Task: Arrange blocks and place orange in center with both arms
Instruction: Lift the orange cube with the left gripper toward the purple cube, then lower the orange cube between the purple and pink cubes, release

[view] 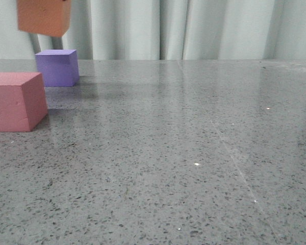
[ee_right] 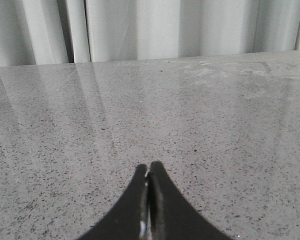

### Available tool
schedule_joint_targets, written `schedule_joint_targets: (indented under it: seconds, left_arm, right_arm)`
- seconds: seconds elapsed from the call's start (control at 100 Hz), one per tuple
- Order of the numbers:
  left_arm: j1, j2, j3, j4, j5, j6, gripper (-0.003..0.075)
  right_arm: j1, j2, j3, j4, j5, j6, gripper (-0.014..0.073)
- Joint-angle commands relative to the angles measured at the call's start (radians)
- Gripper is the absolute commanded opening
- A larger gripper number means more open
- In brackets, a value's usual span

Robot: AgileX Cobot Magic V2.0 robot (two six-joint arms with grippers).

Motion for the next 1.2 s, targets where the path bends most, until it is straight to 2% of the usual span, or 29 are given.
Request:
schedule_joint_targets:
  seconds: [0.0,0.39,0.64,0.88,1.19]
  left_arm:
    - [0.031,-0.057,0.035,0.002,-0.091,0.003,0.0214]
    - [0.09,-0.077,0.239,-0.045,-0.336,0.003,0.0214]
    - [0.102,-0.077,0.287,-0.044,-0.39,0.003,0.0214]
    - [0.14,-0.07,0.305,-0.057,-0.404,0.003,0.0214]
    - [0.142,-0.053,0.305,-0.063,-0.413,0.003,0.0214]
  right_arm:
    - [-0.003,0.008,-0.014,0.004,-0.081,-0.007,-0.0067]
    - [-0.003,0.008,-0.014,0.004,-0.081,-0.007,-0.0067]
    - [-0.003,0.008,-0.014,0.004,-0.081,-0.007,-0.0067]
    - [-0.003,0.008,-0.014,0.004,-0.081,-0.007,-0.0067]
    - [-0.003,0.008,-0.014,0.004,-0.081,-0.007,-0.0067]
